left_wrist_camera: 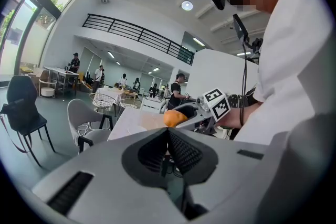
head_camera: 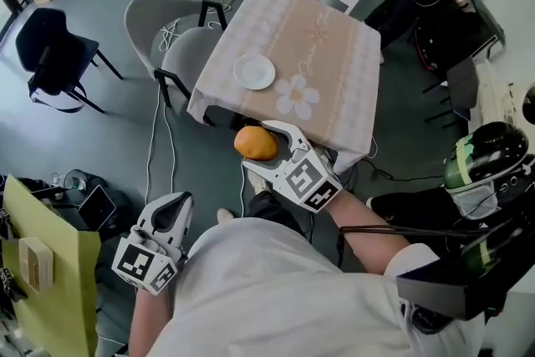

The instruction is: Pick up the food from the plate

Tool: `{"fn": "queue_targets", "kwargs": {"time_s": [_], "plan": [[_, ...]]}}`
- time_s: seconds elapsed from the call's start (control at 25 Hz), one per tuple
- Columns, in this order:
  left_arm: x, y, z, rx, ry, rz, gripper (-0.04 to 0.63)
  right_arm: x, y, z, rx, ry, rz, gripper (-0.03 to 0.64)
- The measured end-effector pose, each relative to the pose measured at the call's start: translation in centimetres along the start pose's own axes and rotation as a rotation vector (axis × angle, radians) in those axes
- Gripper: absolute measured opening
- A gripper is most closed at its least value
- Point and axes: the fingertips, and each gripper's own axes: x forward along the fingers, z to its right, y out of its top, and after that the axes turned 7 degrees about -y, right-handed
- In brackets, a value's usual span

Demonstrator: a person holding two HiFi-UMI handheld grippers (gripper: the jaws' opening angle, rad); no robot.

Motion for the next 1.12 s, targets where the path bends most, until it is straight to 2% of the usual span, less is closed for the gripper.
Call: {"fn": "queue_targets", "kwargs": {"time_s": [1.12], "plan": [[3.1, 0.5, 0.1, 0.006, -0.024, -0.020, 0.009, -0.7, -1.6, 2.5, 0.005, -0.014, -0.020, 0.353]]}}
